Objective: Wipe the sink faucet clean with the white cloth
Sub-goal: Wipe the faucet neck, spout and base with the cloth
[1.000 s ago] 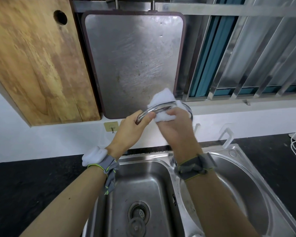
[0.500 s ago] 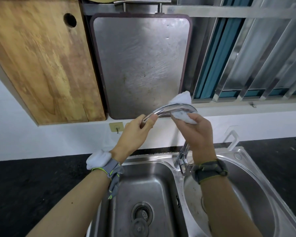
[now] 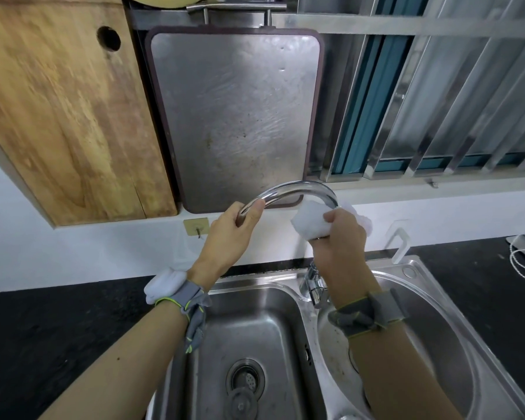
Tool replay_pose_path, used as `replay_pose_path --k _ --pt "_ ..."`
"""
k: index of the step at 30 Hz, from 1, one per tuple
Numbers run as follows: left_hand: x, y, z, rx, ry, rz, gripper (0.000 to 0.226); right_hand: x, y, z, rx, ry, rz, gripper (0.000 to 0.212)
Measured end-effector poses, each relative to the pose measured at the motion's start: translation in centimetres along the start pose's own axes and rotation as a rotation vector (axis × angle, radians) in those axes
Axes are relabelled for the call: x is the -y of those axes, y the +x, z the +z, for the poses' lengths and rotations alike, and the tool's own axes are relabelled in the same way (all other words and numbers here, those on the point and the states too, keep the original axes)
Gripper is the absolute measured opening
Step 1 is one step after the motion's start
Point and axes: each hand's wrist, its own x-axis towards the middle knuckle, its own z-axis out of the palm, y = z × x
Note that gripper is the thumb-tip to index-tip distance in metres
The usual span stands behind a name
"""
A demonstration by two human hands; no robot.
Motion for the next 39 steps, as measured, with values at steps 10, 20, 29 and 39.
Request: replay_pose_path --k 10,20,29,39 --pt "-0.7 -0.8 0.0 -0.071 -0.134 -0.066 0.065 0.8 -0.1 1.9 -0.231 -0.486 -0.529 0.01" --pt "-0.6 0.1 0.6 -0.051 -0.222 -0.149 0.071 -2.6 -1.1 3.1 0.094 -1.112 -1.103 0.053" --pt "0.2 1.3 0.7 -0.126 -0.138 -0.127 0.065 -2.2 1.4 3.4 0.361 -1.32 -1.493 0.037" --pt "-0.2 1.2 0.7 -0.131 -0.136 -0.143 0.059 -1.9 3.3 4.4 0.121 -1.077 -1.319 0.035"
